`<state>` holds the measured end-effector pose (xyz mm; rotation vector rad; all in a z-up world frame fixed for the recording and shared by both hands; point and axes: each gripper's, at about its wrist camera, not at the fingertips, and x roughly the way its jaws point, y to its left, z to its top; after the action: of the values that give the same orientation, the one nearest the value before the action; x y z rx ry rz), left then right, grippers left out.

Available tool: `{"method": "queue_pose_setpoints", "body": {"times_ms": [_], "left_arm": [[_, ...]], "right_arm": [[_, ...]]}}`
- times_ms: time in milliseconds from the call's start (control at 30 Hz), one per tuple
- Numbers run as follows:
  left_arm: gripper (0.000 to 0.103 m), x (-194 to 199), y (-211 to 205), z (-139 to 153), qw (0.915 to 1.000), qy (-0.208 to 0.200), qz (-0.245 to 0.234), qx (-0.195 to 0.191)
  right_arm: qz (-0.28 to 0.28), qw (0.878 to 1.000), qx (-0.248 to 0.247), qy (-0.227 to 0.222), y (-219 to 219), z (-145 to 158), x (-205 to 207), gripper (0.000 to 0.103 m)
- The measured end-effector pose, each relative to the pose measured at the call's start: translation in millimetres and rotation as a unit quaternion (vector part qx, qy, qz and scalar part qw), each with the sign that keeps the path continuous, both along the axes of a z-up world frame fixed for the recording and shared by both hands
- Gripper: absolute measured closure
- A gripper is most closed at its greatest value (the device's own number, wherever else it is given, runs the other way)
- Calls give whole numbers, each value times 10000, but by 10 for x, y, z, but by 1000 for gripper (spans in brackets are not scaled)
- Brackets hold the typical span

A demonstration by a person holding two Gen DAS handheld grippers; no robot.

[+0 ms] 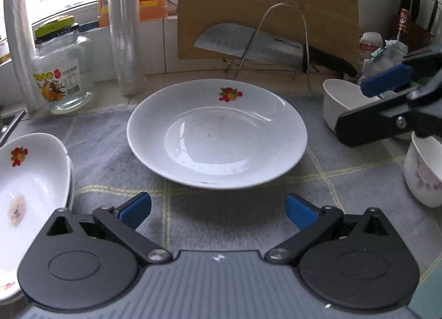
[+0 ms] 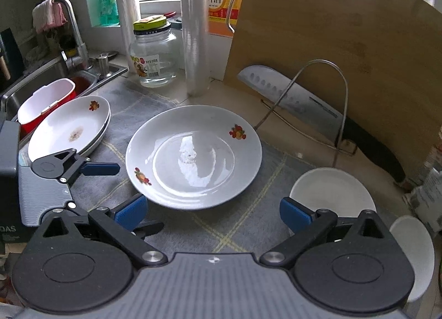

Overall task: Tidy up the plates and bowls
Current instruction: 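Move both tools back to the clean white plate on the towel, then grip the clean plate rim with the left tool while the right tool grips the opposite rim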

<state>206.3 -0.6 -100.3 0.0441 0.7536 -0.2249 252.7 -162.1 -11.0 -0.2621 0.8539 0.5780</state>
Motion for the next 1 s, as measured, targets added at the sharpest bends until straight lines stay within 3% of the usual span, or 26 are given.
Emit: {"method": "queue_pose_setpoints", "body": {"times_ms": [167, 333, 700, 1000], "left_arm": [[1, 123, -7, -52, 9997, 83, 190, -142], [0, 183, -122, -82, 9995, 36, 215, 232], [0, 198, -114, -93, 9994, -143, 264, 176], [0, 213, -94, -97, 9996, -171, 171, 156]], "right_arm": [[167, 9996, -205, -79, 101, -1, 239, 0], [381, 9989, -265, -52, 183, -43, 520, 0], [1170, 9915, -74, 564, 418, -201, 1233, 0], [1603, 9832, -181, 854, 604, -416, 1492, 0]]}}
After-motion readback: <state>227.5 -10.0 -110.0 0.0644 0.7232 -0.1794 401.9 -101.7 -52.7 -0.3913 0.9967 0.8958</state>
